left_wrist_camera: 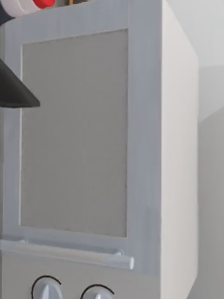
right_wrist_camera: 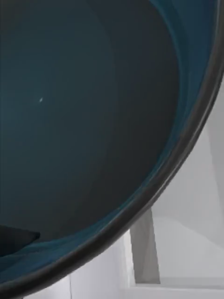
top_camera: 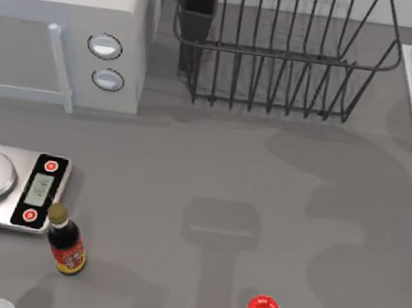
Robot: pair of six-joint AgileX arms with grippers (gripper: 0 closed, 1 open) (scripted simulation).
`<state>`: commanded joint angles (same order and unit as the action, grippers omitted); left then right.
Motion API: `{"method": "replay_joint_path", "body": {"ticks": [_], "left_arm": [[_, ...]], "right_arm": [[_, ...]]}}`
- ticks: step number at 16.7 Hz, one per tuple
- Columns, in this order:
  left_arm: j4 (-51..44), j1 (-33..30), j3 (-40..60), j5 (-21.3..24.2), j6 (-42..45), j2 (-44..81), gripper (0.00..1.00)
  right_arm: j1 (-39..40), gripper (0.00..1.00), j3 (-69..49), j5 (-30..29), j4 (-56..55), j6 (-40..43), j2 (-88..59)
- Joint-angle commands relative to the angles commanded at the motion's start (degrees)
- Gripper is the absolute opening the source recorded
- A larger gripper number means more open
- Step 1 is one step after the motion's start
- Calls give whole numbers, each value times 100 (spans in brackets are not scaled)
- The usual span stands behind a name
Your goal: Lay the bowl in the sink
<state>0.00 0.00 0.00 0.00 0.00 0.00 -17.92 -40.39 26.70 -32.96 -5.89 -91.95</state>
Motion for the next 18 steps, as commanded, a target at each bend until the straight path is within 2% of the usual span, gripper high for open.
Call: {"method": "replay_joint_path", "body": {"ticks": [7,14,18], "left_arm": [[0,0,0,0,0,0,100],[0,0,0,0,0,0,100],[0,0,0,0,0,0,100]], "right_arm": [[-1165,0,603,198,-1792,464,600],[-1201,0,605,198,-1896,476,604],[-1225,0,670,214,-2543,472,-31]]}}
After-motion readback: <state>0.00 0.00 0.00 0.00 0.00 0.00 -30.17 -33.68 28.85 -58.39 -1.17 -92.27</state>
